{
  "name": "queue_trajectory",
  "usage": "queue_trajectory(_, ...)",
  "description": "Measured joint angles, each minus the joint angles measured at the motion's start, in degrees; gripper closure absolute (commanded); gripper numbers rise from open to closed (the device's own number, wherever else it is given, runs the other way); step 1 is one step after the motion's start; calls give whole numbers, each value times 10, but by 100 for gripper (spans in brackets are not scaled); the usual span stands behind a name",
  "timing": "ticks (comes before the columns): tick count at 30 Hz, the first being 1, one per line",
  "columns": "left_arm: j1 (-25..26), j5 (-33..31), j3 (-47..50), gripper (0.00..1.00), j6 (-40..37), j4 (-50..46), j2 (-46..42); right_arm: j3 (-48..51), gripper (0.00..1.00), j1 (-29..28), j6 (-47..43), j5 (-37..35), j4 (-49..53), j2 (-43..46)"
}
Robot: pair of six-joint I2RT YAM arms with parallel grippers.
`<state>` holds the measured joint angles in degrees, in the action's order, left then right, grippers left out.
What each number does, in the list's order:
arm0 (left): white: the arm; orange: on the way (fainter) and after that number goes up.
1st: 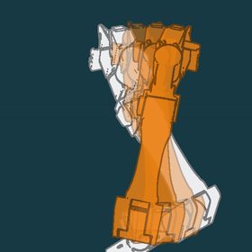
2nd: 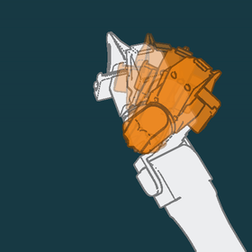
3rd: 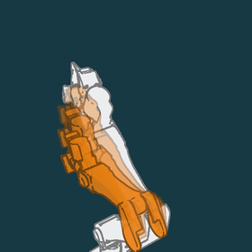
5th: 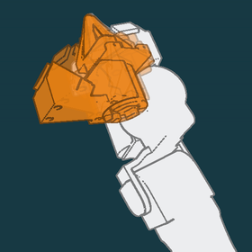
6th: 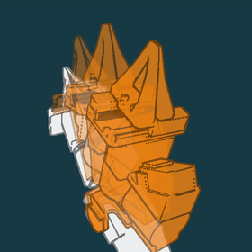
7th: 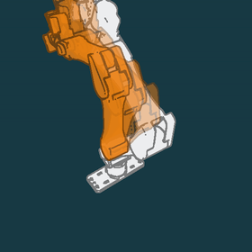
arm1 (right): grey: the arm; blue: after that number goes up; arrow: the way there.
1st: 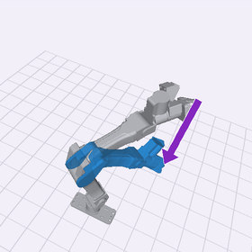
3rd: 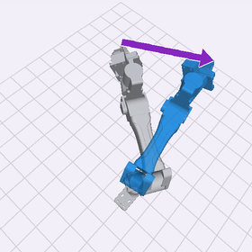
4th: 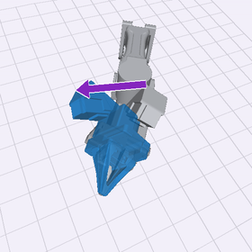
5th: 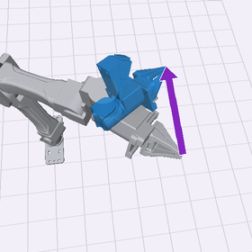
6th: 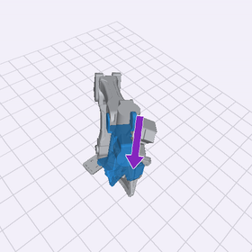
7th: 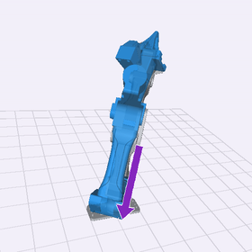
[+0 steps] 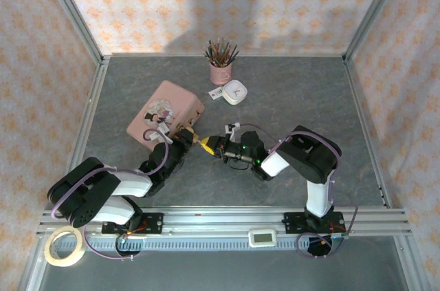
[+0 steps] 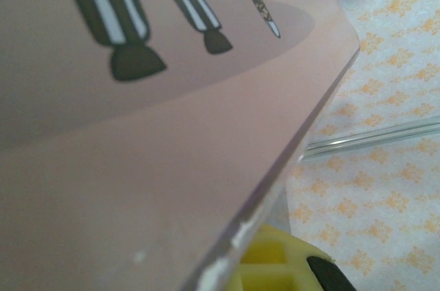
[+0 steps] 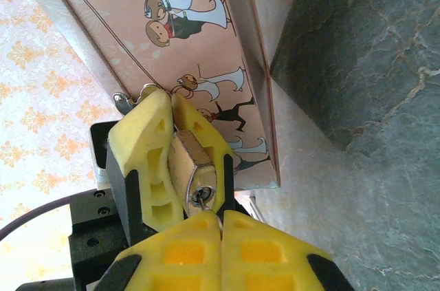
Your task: Unlock a padlock with a key
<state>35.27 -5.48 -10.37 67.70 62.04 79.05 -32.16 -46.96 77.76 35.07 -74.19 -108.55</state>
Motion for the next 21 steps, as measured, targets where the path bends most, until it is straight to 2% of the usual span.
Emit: queue_trajectory(21,15,-29,-9,100,14,24,43,-27,100,2,-21,-5,57,1)
